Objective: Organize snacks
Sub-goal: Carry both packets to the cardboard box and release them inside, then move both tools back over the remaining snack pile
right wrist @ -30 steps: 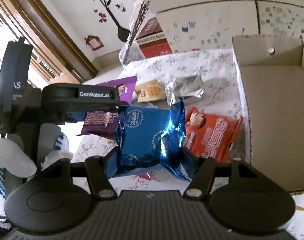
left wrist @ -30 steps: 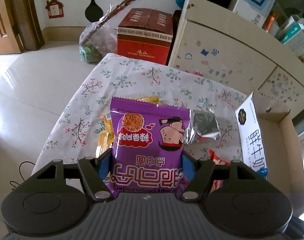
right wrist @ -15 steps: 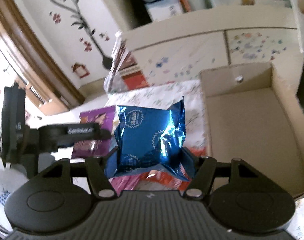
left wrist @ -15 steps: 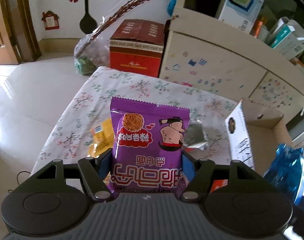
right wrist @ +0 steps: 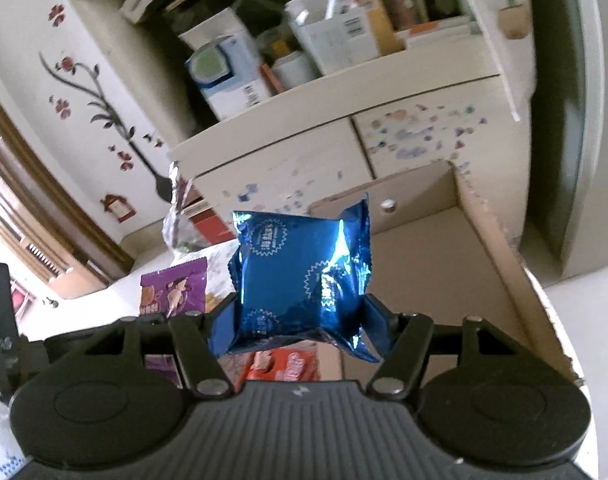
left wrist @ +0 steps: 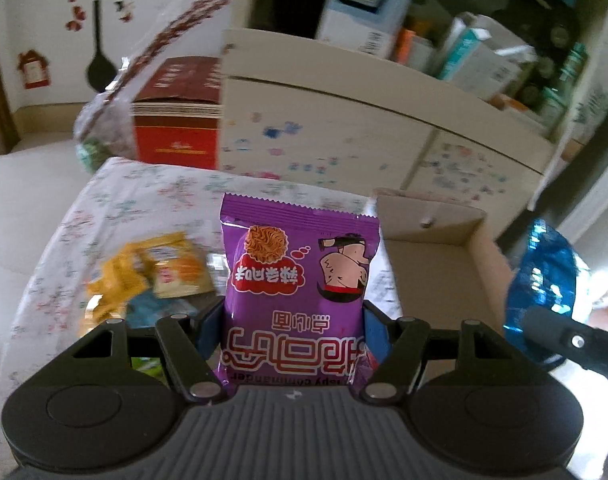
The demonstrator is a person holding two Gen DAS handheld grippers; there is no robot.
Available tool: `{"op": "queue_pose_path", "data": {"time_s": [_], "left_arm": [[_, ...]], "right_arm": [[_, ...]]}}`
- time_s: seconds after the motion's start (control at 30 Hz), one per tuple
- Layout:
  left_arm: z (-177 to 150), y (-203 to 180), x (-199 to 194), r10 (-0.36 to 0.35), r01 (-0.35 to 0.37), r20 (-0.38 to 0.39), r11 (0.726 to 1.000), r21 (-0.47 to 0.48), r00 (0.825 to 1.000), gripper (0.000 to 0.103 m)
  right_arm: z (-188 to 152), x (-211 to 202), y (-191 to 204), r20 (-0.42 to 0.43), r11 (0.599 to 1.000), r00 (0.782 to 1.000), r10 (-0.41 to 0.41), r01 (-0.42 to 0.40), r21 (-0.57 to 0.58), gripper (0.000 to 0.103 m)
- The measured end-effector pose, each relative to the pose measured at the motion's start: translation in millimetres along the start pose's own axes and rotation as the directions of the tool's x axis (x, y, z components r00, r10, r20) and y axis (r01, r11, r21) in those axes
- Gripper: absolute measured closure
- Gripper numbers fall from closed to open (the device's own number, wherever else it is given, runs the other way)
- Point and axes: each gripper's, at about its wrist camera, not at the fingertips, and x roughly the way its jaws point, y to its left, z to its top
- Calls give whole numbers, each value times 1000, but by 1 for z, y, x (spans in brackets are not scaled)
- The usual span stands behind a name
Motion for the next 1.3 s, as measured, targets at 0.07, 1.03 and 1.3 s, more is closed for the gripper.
{"op": "queue_pose_path", "data": {"time_s": [0.07,1.03,1.3], "left_arm": [[-2,-11,3,-27,27,-2,1000,12,1000,29],[-25,-83,8,-224,224,-16,965,133,975,6],[-9,-51,-9,-146,142,24,983,113,989,4]], "right_arm": [[1,-2,-6,6,1000,1000,-19,19,11,37],[9,-8,-60,2,968,987,-160,156,199,24],[8,-3,-49,6,984,998,-68,66,168,24]]}}
